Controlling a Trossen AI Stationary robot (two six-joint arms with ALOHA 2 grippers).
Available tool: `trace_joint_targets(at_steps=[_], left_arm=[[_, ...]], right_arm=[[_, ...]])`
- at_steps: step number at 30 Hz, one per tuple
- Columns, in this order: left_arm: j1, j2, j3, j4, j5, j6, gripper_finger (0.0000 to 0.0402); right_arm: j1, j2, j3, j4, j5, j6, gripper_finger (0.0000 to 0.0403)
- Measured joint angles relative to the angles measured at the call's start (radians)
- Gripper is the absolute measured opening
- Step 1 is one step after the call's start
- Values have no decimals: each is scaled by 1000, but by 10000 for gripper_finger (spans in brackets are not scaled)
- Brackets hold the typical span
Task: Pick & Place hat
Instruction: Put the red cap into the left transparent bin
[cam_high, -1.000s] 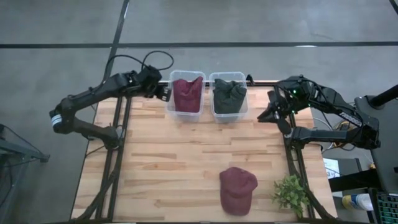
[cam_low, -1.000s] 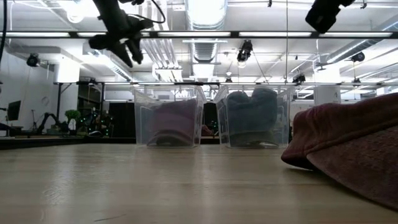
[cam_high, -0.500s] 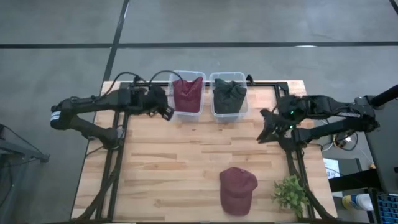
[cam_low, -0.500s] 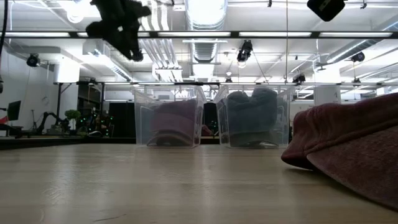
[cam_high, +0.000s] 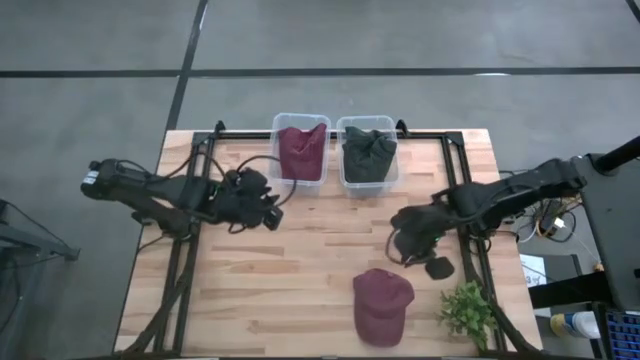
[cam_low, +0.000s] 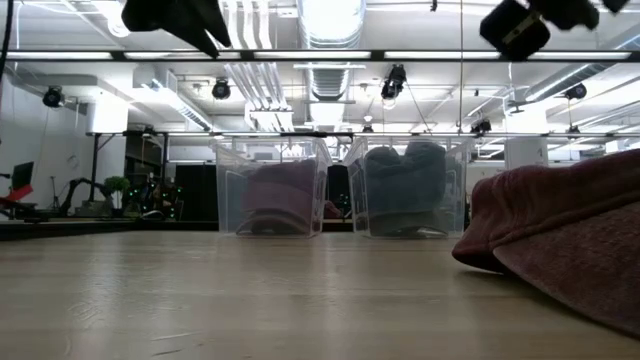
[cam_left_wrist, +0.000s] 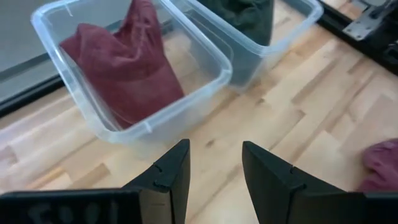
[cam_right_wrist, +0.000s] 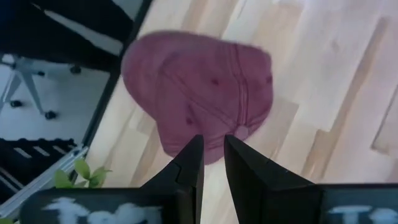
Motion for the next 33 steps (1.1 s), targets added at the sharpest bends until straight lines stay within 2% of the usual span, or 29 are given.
trace_joint_targets(at_steps=[5,14,20,27,33], left_arm=[[-58,0,0,0,-4,-49,138],[-95,0,0,-28,-10,-25,138],[-109,0,0,-77,-17,-18,138],[-128,1,0,-117,-29,-17,138],[-129,1,-12,-131,-34,-17,138]], right_arm=[[0,114,0,1,-77,8,59],[4,273,0,10,-265,111,59],[31,312,0,87,-210,184,59],[89,259,0,225,-54,311,59],[122,230,1,247,-44,345,59]])
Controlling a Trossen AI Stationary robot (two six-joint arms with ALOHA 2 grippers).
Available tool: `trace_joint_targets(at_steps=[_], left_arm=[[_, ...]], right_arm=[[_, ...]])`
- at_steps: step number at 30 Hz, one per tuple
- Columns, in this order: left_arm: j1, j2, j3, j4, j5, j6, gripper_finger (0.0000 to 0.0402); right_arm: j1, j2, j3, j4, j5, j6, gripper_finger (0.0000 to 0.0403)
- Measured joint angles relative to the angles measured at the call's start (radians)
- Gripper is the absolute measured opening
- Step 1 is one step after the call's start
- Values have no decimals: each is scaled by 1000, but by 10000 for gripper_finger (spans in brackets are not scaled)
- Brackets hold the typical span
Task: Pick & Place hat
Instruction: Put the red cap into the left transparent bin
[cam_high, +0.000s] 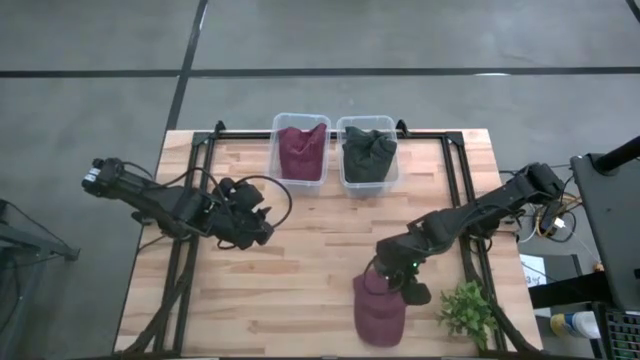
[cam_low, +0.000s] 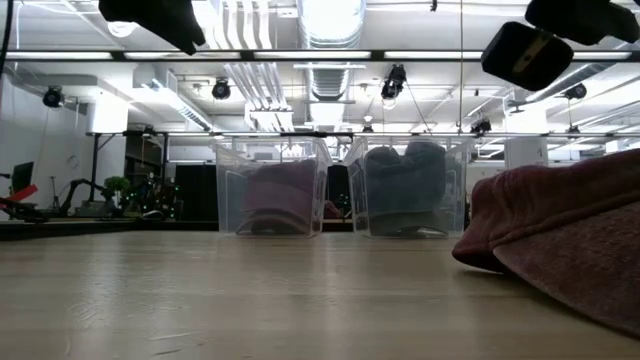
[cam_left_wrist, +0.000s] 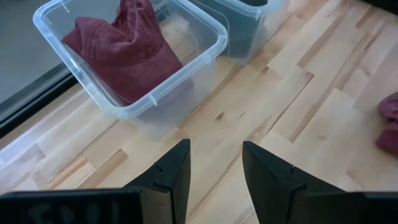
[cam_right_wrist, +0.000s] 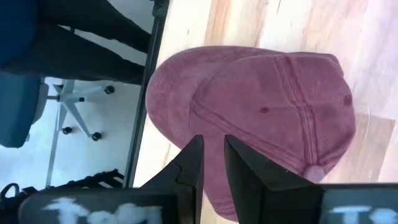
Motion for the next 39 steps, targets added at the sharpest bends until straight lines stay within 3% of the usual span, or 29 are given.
trace_joint_targets(at_steps=[9,16,30,39], left_arm=[[-2,0,-5,-6,-5,1,138],[-2,0,-5,-11,-11,6,138],[-2,-1,-5,-12,-14,5,138],[-2,-1,-5,-31,-14,4,138]], right_arm=[[-9,16,0,14,5,-24,59],[-10,15,0,13,72,-25,62],[11,17,0,25,94,-26,195],[167,17,0,31,116,19,210]])
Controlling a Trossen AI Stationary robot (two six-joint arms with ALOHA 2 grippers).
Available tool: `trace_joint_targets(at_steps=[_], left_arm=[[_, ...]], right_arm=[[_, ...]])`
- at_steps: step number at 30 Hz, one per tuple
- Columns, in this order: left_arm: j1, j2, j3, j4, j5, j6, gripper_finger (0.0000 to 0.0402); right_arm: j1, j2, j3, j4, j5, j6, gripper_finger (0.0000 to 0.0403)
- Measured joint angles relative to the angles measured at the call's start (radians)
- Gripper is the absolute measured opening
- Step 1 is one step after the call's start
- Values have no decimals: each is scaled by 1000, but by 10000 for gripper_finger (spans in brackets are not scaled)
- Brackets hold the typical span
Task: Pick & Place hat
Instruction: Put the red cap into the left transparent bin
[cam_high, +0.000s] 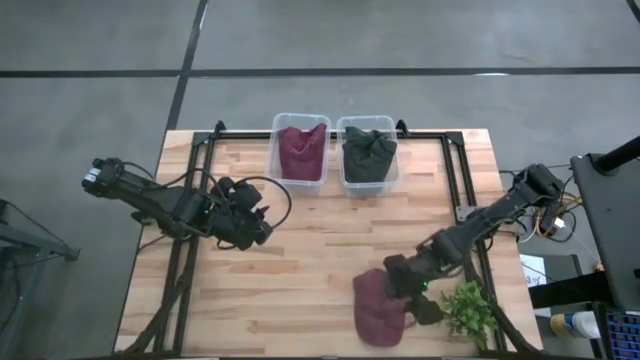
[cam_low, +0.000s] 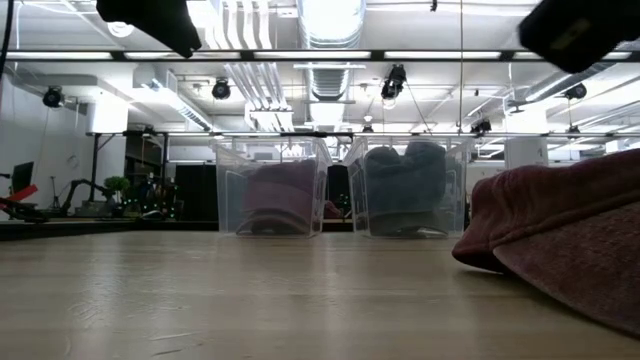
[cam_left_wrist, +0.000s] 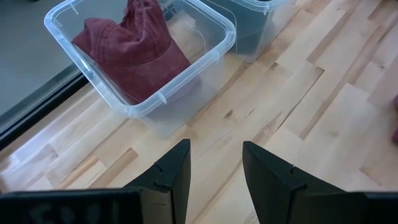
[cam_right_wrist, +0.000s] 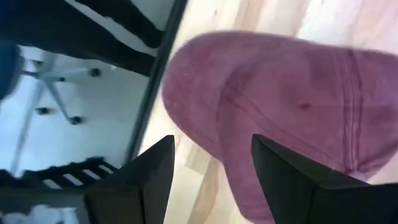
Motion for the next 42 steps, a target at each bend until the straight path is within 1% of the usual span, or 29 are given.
trace_joint_targets(at_steps=[4,7,13,16,22,26,29,33,42], left_arm=[[0,0,0,-8,0,0,138],[0,0,0,-9,0,0,138],[0,0,0,-12,0,0,138],[0,0,0,-13,0,0,138],[0,0,0,-15,0,0,138],[0,0,0,-15,0,0,138],[0,0,0,-15,0,0,138],[1,0,0,-14,0,0,138],[0,0,0,-14,0,0,138]], right_arm=[[40,1,-5,-7,86,7,210],[44,1,-13,-6,115,11,210],[47,60,-22,-11,108,-5,210],[53,108,-23,-13,90,-46,210],[55,211,-21,-7,89,-97,210],[55,291,-20,-3,83,-101,210],[53,334,-13,2,60,-97,204],[53,354,-13,9,39,-78,168],[56,276,-22,-5,74,-25,39]])
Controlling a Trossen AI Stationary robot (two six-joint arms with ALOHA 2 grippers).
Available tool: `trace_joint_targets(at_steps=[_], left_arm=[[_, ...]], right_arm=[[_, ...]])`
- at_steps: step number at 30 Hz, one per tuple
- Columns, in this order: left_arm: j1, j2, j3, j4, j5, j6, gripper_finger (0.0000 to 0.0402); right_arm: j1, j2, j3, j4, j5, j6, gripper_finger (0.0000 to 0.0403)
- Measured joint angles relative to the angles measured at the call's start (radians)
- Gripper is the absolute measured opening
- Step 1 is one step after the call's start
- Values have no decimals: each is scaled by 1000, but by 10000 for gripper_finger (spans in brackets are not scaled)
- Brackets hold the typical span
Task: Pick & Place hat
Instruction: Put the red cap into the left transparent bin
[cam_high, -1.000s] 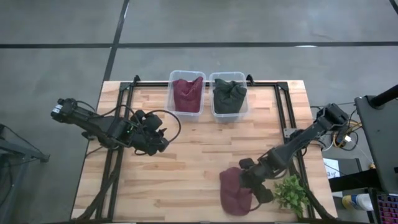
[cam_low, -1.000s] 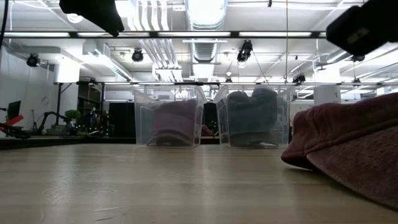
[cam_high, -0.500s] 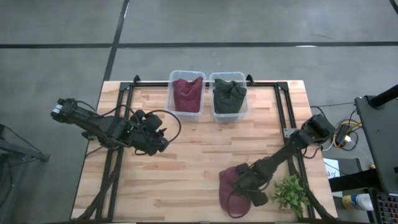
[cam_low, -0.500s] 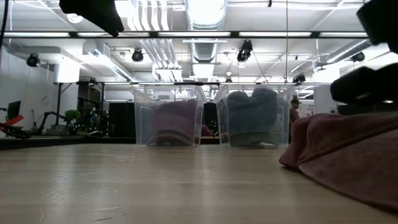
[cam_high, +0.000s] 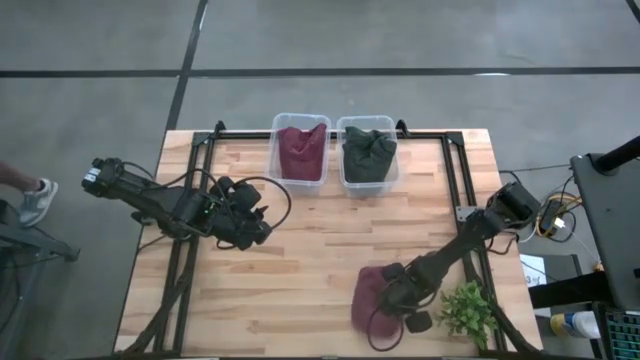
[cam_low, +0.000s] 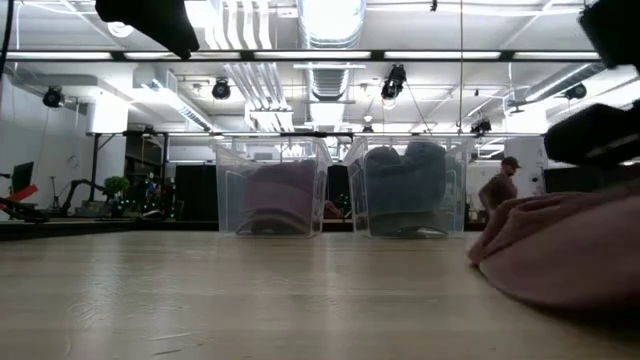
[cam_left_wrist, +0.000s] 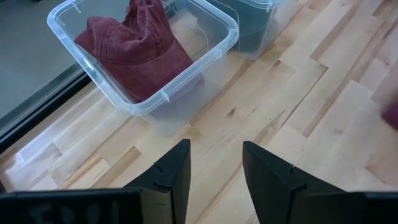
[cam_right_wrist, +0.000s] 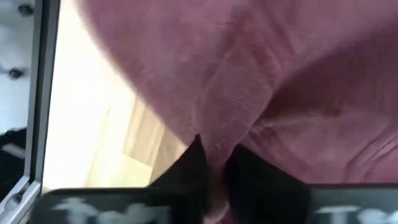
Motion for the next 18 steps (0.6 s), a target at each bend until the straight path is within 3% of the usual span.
trace_joint_targets(at_steps=[3,10,18], left_arm=[[0,0,0,0,0,0,138],[0,0,0,8,0,2,138],[1,0,0,126,0,106,138]], right_arm=[[-3,-42,0,-9,24,29,15],[-1,-156,77,-167,118,28,14],[-7,-175,326,-362,223,-202,13]])
